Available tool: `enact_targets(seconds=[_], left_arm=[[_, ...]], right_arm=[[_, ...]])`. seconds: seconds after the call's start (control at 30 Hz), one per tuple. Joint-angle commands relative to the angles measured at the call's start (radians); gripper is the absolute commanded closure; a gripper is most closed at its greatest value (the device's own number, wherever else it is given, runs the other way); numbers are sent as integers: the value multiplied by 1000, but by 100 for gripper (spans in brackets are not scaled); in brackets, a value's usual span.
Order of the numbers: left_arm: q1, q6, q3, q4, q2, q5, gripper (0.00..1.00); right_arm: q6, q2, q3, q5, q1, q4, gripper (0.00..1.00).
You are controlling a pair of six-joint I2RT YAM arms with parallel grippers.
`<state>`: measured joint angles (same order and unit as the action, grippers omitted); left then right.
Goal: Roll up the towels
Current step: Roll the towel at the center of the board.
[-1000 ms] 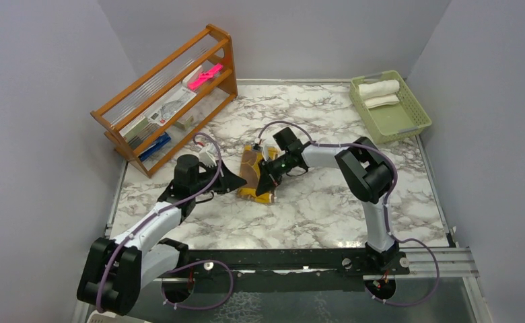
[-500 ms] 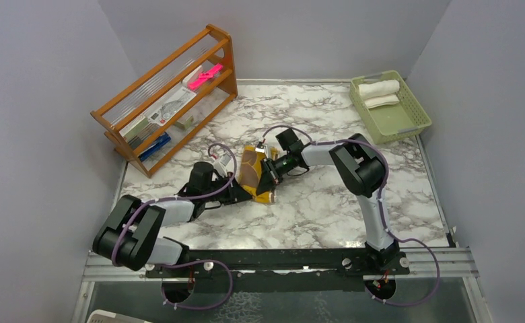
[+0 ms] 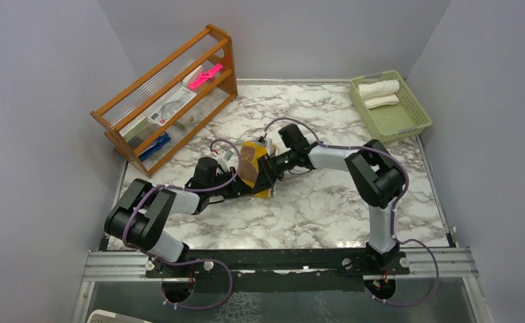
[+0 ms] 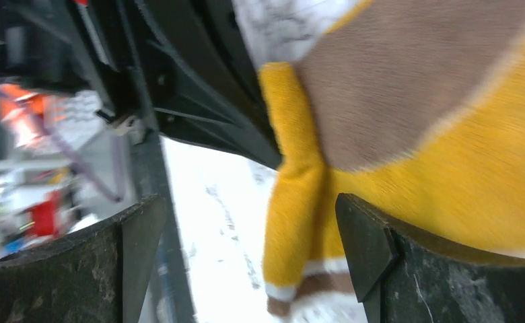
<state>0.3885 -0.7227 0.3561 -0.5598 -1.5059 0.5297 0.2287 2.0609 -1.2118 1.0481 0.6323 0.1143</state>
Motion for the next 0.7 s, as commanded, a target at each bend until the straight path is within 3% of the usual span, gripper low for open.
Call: enact_targets(seconds=[0.0,0.07,0.17,0.23,0.27,0.37,0.43,0.53,0.6,0.67], left_arm=[[-2,34,-24,-30,-27,-53,100],[-3,33,-21,-39,-41,-53,100],[-5,32,-10,-47,-57,-44,100],[-6,34,-2,-48,-64,-40,100],[-7,35,1,-48,-68,-40,100],[-13,33,16,-48,-84,-25,100],[-20,24,23,-49,-91,-13,100],[-32,11,31,-49,-107,7,100],[-39,0,35,-49,-120,28,100],[-45,-8,42,-49,-132,43,100]], right_arm=[[-101,-197,84,-406,-17,-72,0],[-115,-322,159,-503,-17,-166,0],[-46,-516,386,-661,-17,-527,0],[109,-550,513,-899,-18,-716,0],[131,-524,544,-939,-32,-794,1],[-26,-464,454,-708,-38,-687,5],[-160,-516,490,-772,35,-728,5],[-459,-611,670,-980,181,-954,5],[-635,-595,757,-984,208,-1097,2],[-801,-552,773,-871,216,-1060,0]])
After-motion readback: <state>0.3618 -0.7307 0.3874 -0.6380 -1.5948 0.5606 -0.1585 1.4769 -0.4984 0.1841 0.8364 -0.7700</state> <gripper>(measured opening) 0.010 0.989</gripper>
